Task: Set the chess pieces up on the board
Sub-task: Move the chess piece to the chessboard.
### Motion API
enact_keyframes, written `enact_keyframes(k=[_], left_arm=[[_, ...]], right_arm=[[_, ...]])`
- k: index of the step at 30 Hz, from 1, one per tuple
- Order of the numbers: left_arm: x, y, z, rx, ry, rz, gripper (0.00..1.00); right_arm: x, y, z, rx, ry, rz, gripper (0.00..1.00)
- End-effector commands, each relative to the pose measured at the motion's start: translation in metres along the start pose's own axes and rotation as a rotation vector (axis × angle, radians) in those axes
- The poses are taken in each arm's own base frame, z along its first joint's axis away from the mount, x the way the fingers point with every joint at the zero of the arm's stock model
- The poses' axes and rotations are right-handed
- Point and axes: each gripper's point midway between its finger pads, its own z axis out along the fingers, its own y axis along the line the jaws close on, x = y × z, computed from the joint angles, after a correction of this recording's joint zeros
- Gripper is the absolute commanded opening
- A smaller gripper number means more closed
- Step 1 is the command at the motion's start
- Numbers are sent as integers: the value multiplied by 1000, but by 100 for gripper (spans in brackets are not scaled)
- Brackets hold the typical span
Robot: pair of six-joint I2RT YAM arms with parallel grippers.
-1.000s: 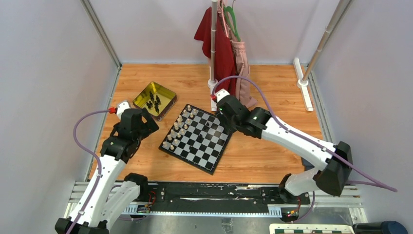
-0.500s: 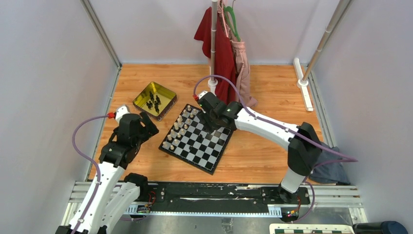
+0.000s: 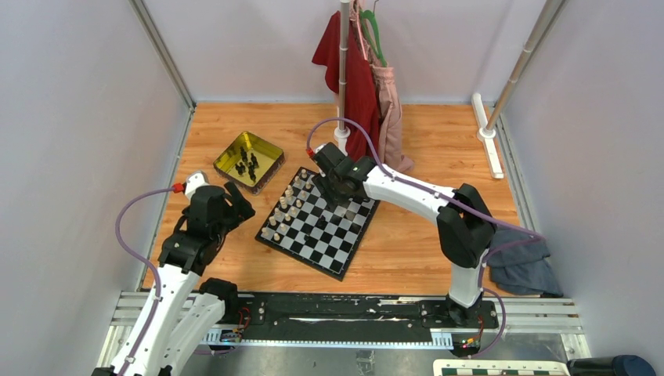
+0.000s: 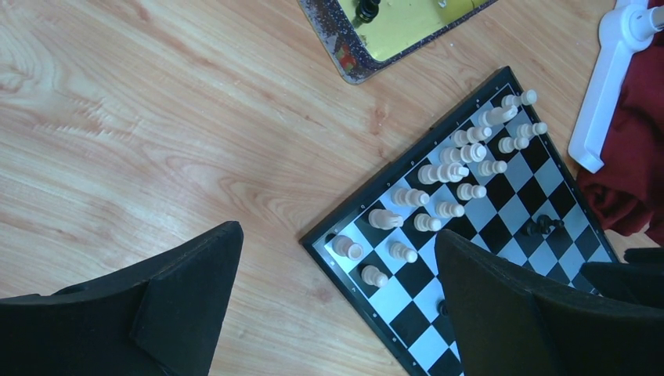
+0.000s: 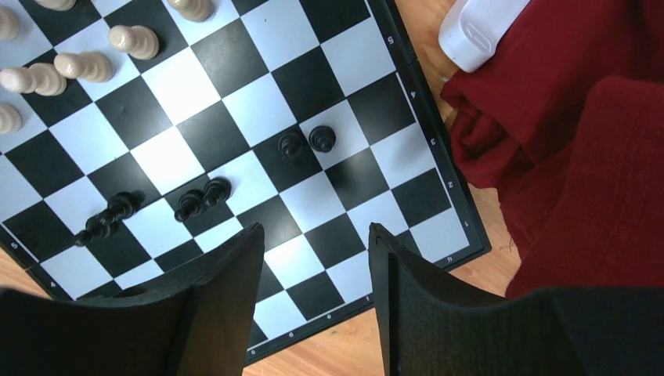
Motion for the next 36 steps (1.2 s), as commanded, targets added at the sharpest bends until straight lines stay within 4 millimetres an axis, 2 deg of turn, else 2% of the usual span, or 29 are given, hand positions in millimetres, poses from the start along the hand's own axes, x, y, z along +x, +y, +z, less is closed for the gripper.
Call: enact_keyframes(k=[1,20,36], left_arm=[[0,3,1,-5,-8,4,100],[-7,0,4,-2,-31,28,100],[-14,1,5,-14,-55,49,100]], right_arm=[[-8,-3,9,-15,-3,29,56],[-10,-14,40,-37,30,78,54],[-13,-15,56,-49,46,93,50]])
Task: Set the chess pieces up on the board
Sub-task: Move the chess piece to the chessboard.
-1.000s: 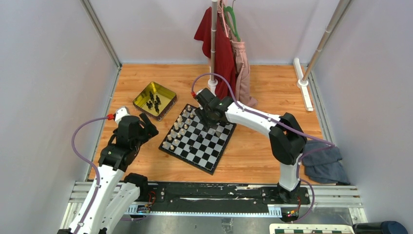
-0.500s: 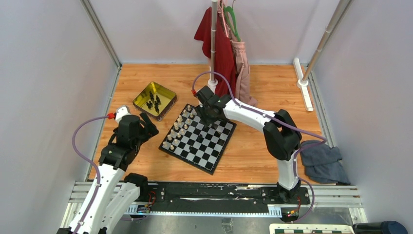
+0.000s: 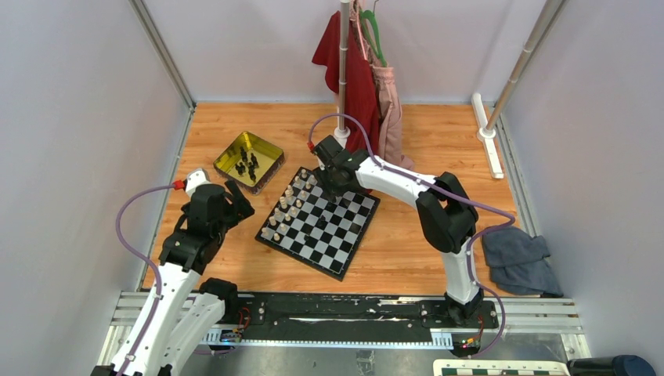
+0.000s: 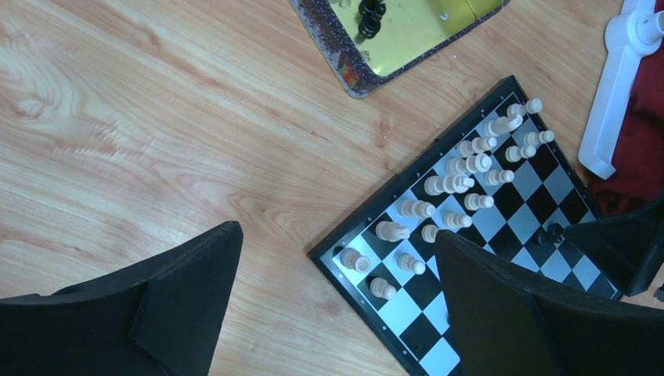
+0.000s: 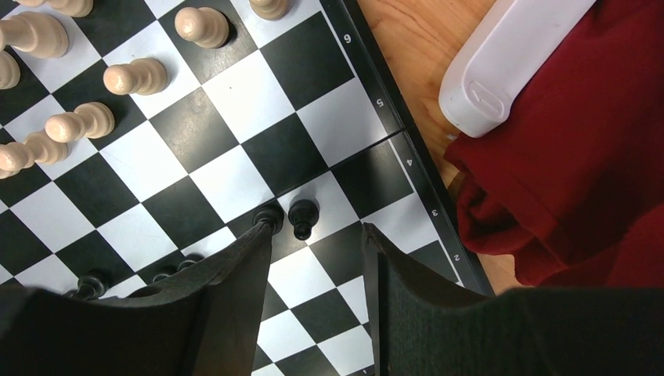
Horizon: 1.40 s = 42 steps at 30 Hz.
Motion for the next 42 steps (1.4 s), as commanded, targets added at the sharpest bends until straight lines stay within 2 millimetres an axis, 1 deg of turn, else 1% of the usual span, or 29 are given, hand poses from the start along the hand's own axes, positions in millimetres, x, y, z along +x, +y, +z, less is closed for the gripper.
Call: enact_keyframes(k=[1,5,16,18,21,28,29,33,39,42], left_arm=[[-6,0,2,-5,-25,4,100],[-8,0,3,-8,-29,8,100],[-7,0,4,-8,-28,12,100],[-7,0,4,-9,-29,10,100],[-7,0,5,-10,-27,11,100],[-6,0,5,-12,-24,10,100],[-6,0,5,-12,-24,10,100],[-6,0,6,-14,-21,12,100],[-5,0,5,-14,-18,11,100],[-5,0,6,-14,-16,11,100]], right_arm=[[-4,-2,4,-10,6,22,50],[-5,-4,6,-11,11,30,42],[7,-2,12,-27,47,44,40],[9,-1,14,-32,53,47,37],[12,-1,15,-31,60,51,35],[17,-1,17,-29,73,54,33],[18,4,17,-57,78,55,32],[21,4,18,-59,88,55,23],[25,4,19,-57,102,52,20],[26,3,18,-57,104,52,14]])
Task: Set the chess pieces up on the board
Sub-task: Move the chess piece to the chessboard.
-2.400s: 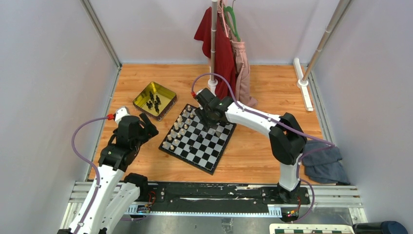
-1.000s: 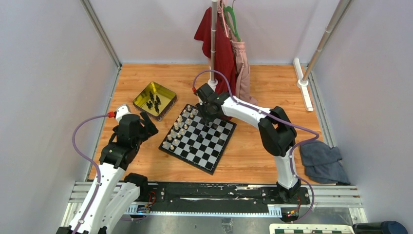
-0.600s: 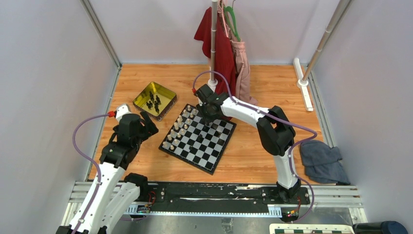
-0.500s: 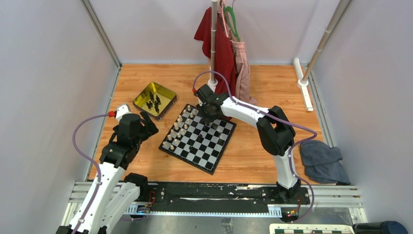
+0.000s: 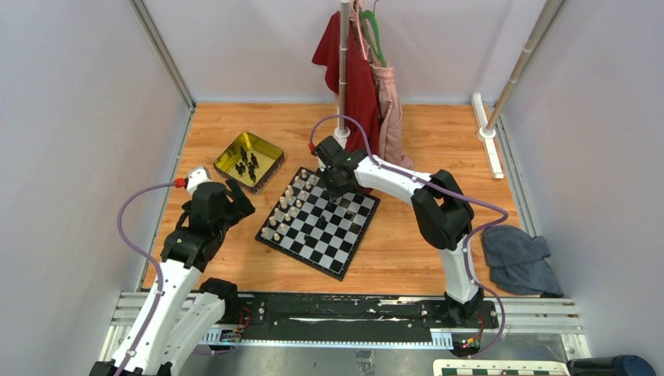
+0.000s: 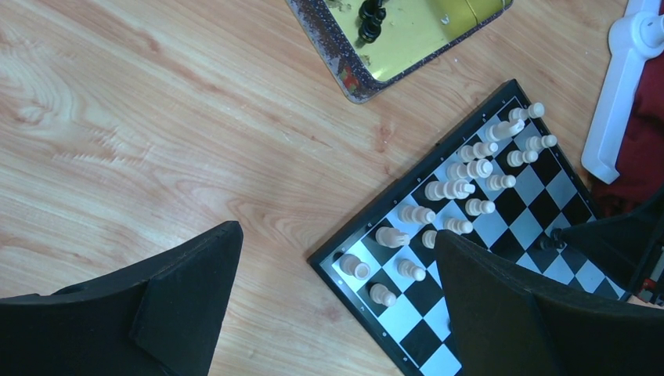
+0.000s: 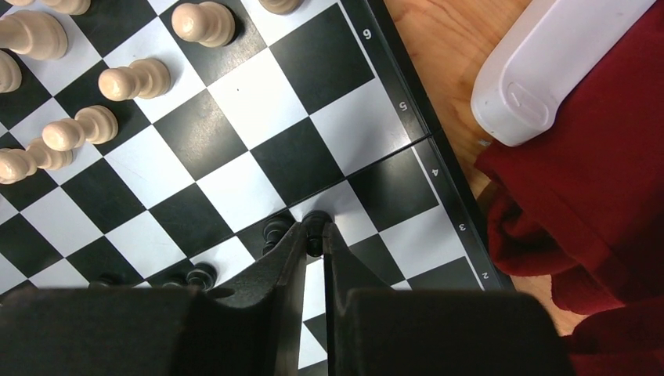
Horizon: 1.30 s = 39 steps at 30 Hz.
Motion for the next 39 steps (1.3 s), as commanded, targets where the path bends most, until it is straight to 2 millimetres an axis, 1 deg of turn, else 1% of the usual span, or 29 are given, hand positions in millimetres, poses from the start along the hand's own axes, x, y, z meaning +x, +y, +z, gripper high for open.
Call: enact_keyframes(k=[1,5,6,13,18,24,28,39], left_arm=[[-2,2,1,-10,-8,6,100],[-2,2,1,-13,-6,8,100],[-3,2,1,-13,-6,8,100],[-3,1,0,-10,-4,6,100],[-4,1,0,-10,-4,2,100],[-4,1,-1,-12,-4,-2,100],[-5,0,-2,-9,-4,-8,100],[-4,0,-5,1,-1,-15,100]], right_arm=[[18,-6,5,6,62,15,10],[16,-9,1,13,55,14,1],[15,-10,1,15,52,16,0],[12,-16,-9,21,34,14,0],[9,-30,-18,75,13,15,0],[15,-48,-29,112,12,35,0],[22,-59,-33,129,20,54,0],[34,-72,-34,166,57,75,0]])
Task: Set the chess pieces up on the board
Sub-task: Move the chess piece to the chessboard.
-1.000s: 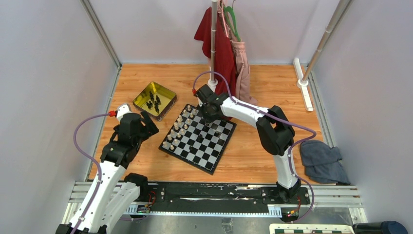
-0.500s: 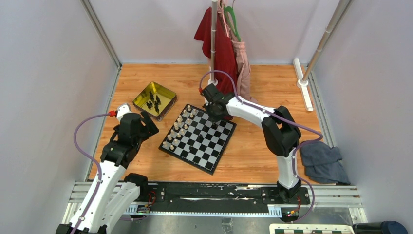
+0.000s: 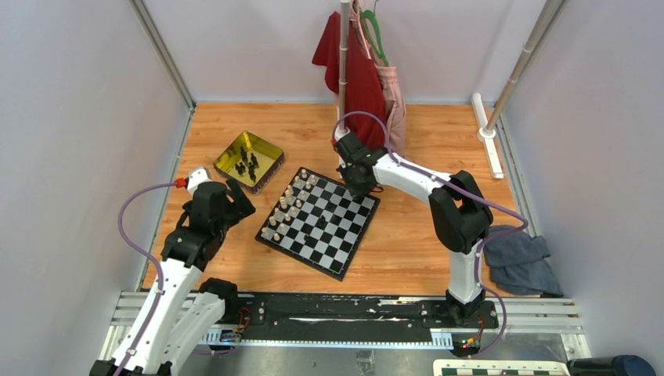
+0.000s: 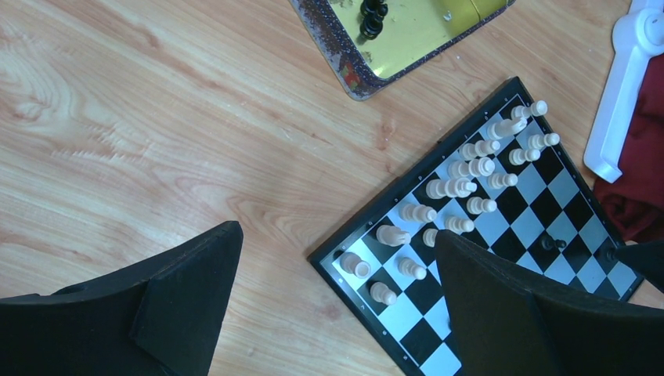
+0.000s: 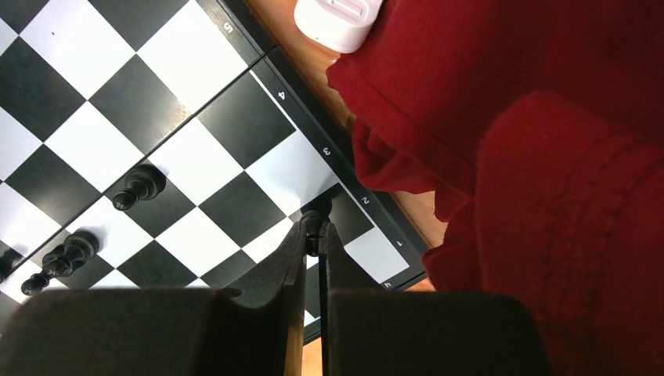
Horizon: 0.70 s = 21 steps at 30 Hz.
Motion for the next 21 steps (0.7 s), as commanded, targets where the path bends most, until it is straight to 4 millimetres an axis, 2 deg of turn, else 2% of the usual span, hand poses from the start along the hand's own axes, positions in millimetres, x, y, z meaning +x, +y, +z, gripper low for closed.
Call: enact_keyframes(k=[1,21], left_arm=[[-6,0,-6,5,-10,-12,100],[-4,2,-8,2,-6,-4,100]], right_arm=[[11,-13,-8,36,30,4,0],[21,-19,-2,53,75,26,1]])
